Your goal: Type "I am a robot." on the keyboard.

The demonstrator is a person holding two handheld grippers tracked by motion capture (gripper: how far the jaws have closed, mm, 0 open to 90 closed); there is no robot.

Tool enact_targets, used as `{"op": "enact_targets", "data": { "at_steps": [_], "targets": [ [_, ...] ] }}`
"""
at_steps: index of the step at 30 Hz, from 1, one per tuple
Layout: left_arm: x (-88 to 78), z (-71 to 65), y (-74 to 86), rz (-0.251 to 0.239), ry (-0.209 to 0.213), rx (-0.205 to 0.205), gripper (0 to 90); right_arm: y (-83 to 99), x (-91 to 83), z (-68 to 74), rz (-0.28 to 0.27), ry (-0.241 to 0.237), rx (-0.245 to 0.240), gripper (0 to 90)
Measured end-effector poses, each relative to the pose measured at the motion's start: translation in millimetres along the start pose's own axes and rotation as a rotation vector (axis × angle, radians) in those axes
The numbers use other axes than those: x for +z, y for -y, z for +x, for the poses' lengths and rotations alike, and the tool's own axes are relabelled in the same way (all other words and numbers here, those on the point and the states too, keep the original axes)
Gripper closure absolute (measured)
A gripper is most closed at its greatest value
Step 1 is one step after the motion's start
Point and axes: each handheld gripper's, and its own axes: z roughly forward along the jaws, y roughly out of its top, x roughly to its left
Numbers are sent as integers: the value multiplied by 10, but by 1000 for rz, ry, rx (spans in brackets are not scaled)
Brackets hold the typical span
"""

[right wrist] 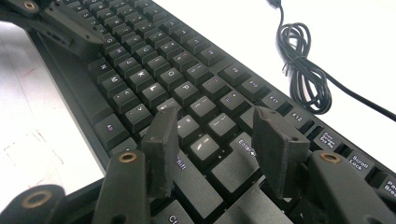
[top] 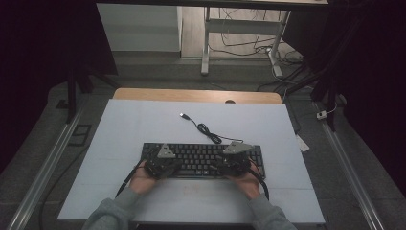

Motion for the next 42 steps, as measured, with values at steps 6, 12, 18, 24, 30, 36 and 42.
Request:
{"op": "enact_targets", "data": {
  "at_steps": [6, 12, 18, 24, 30, 36, 42],
  "targets": [
    [-71, 58, 1, -24, -13, -21, 892, -2, -2, 2, 1, 2, -1, 512],
    [-118, 113, 11, -33, -25, -38, 891, 0, 3, 0, 1, 0, -2, 512],
    [-134, 127, 15, -31, -34, -38, 882, -1, 3, 2, -1, 0, -1, 512],
    [-133, 130, 18, -25, -43, -33, 877, -2, 2, 2, -2, -2, -1, 512],
    [-121, 128, 21, -19, -42, -28, 868, -1, 10, 8, -4, -4, -1, 511],
    [-111, 120, 22, -8, -35, -25, 844, -2, 9, 8, -5, -4, -1, 511],
    [-106, 124, 24, 0, -35, -23, 852, -4, 4, 6, -6, -2, -2, 510]
  ]
}}
